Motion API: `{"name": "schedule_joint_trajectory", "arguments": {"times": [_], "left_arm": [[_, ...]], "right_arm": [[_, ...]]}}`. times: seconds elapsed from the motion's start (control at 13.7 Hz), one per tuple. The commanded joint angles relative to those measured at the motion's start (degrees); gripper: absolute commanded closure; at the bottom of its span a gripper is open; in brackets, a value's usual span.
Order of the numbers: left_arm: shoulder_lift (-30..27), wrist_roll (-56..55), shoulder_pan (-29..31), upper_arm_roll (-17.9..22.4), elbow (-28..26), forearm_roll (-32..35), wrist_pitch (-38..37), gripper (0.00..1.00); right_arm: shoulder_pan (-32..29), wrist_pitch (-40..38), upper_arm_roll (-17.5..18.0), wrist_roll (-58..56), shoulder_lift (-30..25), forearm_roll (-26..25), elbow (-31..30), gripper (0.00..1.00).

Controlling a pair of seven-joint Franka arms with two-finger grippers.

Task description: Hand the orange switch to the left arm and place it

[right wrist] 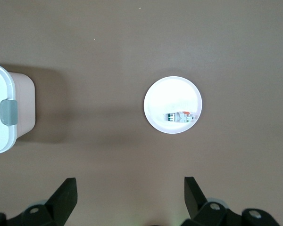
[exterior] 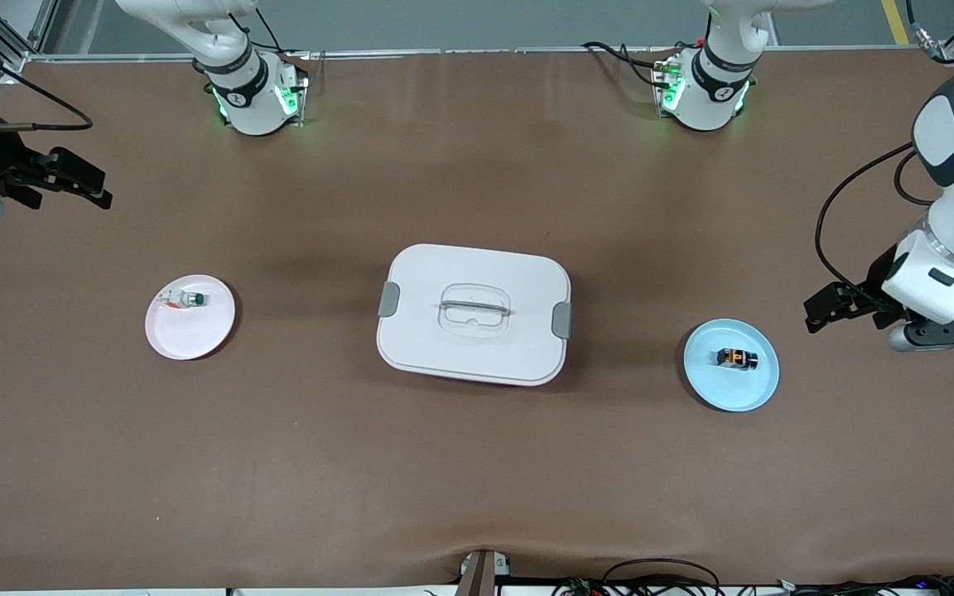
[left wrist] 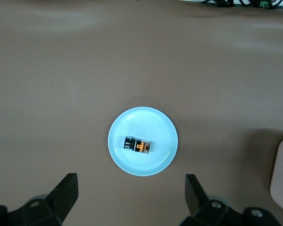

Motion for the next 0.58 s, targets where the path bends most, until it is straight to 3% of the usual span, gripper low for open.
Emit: {"name": "schedule_joint_trajectory", "arguments": {"times": [0.0, 0.29, 0.51], "left_arm": [[-3.58, 0.45, 0.63, 0.11, 1.21, -0.72, -6.08, 0.0], [-4.82, -0.43, 0.81, -0.41, 6.12, -0.72, -14.7, 0.0], [-4.82, -0.25, 0.64, -0.33, 7.28, -0.46, -16.04, 0.0]], "right_arm": [[0.1, 0.9, -0.2, 0.54, -1.43, 0.87, -1.53, 0.0], [0.19, 1.16, -0.2, 0.45, -1.43, 0.87, -1.53, 0.0], [0.19, 1.16, -0.2, 0.45, -1.43, 0.87, -1.53, 0.0]]}}
